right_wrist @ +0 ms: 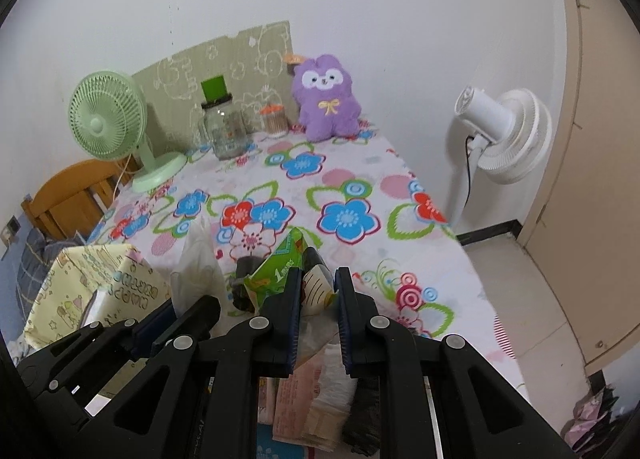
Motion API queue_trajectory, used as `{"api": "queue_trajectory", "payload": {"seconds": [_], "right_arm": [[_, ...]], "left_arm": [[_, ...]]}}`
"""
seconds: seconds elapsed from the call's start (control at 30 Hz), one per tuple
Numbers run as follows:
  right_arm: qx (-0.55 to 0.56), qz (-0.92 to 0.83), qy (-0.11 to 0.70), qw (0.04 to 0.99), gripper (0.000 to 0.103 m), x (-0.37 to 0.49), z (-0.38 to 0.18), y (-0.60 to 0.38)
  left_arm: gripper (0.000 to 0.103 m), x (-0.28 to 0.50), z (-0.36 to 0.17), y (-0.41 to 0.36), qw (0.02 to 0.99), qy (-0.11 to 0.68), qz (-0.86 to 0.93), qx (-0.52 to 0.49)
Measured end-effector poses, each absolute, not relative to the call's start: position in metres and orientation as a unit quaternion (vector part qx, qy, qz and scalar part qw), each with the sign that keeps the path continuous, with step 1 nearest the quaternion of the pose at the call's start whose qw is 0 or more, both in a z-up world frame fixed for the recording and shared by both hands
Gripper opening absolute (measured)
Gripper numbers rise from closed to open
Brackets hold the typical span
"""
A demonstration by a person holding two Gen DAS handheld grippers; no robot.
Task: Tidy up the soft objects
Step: 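Lift the white towel with the left tool and carry it over the box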
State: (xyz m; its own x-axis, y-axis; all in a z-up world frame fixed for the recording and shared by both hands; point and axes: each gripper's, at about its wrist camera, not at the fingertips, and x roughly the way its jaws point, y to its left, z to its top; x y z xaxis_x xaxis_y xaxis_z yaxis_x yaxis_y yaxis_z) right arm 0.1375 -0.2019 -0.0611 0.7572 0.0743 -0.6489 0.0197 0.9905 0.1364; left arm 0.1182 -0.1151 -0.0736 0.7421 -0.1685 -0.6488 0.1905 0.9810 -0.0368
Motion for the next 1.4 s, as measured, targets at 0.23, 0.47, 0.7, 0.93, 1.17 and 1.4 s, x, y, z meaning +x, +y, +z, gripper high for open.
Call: {"api": "queue_trajectory", "payload": {"seconds": [0.23,0.47,0.7,0.93,1.17,1.4], "right_arm": [[0.067,0.008,0.325,0.943,0.019,0.123,-0.040,-0.206],[0.066,0.003,0.307,0.949,0.019,0.109,-0.025,-0.206],[0.058,0.000,0.291,0.955,0.019,0.098,-0.010,-0.199],[0.047,0.005,0.284,0.958,0.019,0.090,0.000,-0.185],[0.037,0.017,0.278,0.960,0.019,0.088,0.009,-0.165],[0.030,0.031,0.273,0.961,0.019,0.089,0.015,-0.143]], "left_arm": [[0.007,0.106,-0.053,-0.121,0.940,0.325,-0.105,0.021],[0.007,0.093,-0.037,-0.120,0.945,0.308,-0.110,0.023],[0.007,0.085,-0.026,-0.114,0.948,0.296,-0.114,0.029],[0.008,0.077,-0.019,-0.102,0.950,0.290,-0.113,0.029],[0.008,0.072,-0.012,-0.083,0.954,0.281,-0.103,0.027],[0.008,0.071,-0.007,-0.062,0.956,0.276,-0.095,0.025]]}}
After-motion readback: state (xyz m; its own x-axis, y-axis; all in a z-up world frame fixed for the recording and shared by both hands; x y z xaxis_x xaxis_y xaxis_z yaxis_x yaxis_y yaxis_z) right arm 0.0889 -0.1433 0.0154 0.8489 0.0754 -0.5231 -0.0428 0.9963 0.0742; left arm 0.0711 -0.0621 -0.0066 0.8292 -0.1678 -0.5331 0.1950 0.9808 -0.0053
